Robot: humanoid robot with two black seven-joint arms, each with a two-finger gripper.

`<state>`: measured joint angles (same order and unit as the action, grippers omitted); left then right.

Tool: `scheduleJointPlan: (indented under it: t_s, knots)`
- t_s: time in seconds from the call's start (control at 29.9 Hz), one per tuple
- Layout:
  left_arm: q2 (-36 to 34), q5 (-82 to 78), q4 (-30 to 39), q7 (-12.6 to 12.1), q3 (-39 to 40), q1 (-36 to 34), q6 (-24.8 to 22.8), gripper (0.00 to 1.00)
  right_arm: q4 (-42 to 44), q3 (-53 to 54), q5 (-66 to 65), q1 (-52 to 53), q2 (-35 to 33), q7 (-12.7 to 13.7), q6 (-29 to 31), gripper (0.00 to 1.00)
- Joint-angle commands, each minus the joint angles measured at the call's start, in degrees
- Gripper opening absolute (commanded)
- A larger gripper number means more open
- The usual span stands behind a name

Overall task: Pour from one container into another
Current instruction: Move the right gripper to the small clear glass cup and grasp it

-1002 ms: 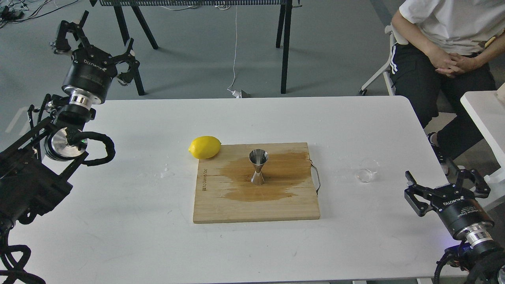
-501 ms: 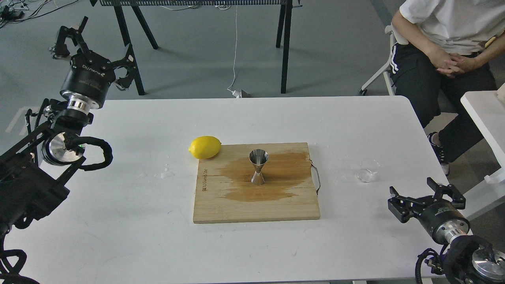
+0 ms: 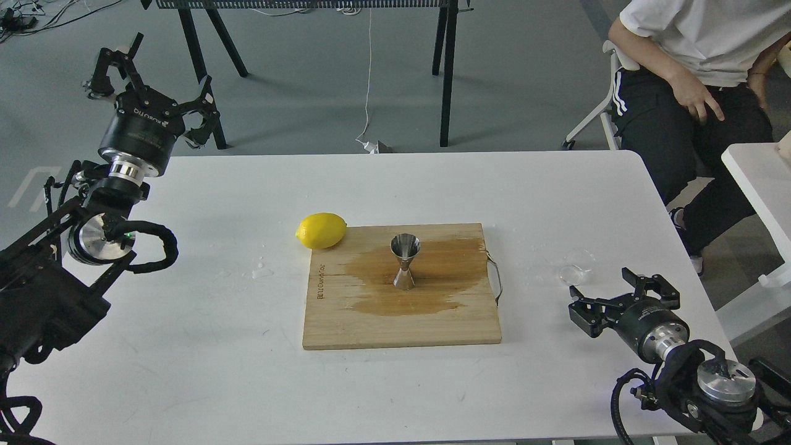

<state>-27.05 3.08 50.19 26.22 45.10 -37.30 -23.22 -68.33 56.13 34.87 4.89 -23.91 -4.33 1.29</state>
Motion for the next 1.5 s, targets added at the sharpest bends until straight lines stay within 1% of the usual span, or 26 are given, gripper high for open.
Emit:
scheduleJointPlan:
  t_s: [0.0,0.13,0.33,0.43,0.67,0.87,0.97,1.07,1.14,1.34,1.47]
  knots:
    - [-0.11,0.0,-0.01,-0.03,-0.02,-0.05,0.01,1.0,4.08,-0.14,-0.15,1.09,2.81,0.2,3.1,1.0]
    - [-0.29,0.0,-0.36,-0.11,-0.02,-0.05,0.01,1.0,6.18,0.12,-0.24,1.79,3.69,0.2,3.63,1.0]
    - [-0.03,-0.09,-0.54,-0.2,-0.02,-0.05,0.01,1.0,11.72,-0.14,-0.24,4.6,5.09,0.64,4.16,0.99]
    - [0.06,0.0,-0.62,-0.2,-0.02,0.04,0.01,1.0,12.17,-0.14,-0.24,5.31,5.45,1.25,4.16,0.99]
    - [0.06,-0.09,-0.63,-0.2,-0.19,0.48,-0.87,1.0,16.29,-0.32,-0.24,7.86,7.91,1.34,4.25,0.99]
    - [-0.2,-0.09,-0.71,-0.2,-0.37,0.39,-0.87,1.0,16.65,-0.32,-0.32,7.95,9.05,1.34,5.74,0.98]
    - [-0.11,-0.18,-0.8,-0.11,-0.37,0.48,-0.87,1.0,16.56,-0.32,-0.41,7.95,9.4,1.34,5.83,0.94]
    - [0.06,-0.35,-0.8,-0.03,-0.37,0.48,-0.87,1.0,16.65,-0.23,-0.41,8.56,9.4,1.34,5.3,0.86]
    - [0.15,-0.35,-0.8,-0.03,-0.37,0.48,-0.87,1.0,16.83,-0.14,-0.41,8.91,9.41,1.34,4.86,0.84]
    - [0.24,-0.35,-0.8,-0.03,-0.37,0.48,-0.87,1.0,20.51,0.21,-0.41,10.58,9.49,1.43,4.86,0.84]
    - [0.15,-0.44,-0.8,-0.03,-0.37,0.48,-0.87,1.0,21.22,-0.05,-0.41,11.37,9.49,1.43,5.13,0.84]
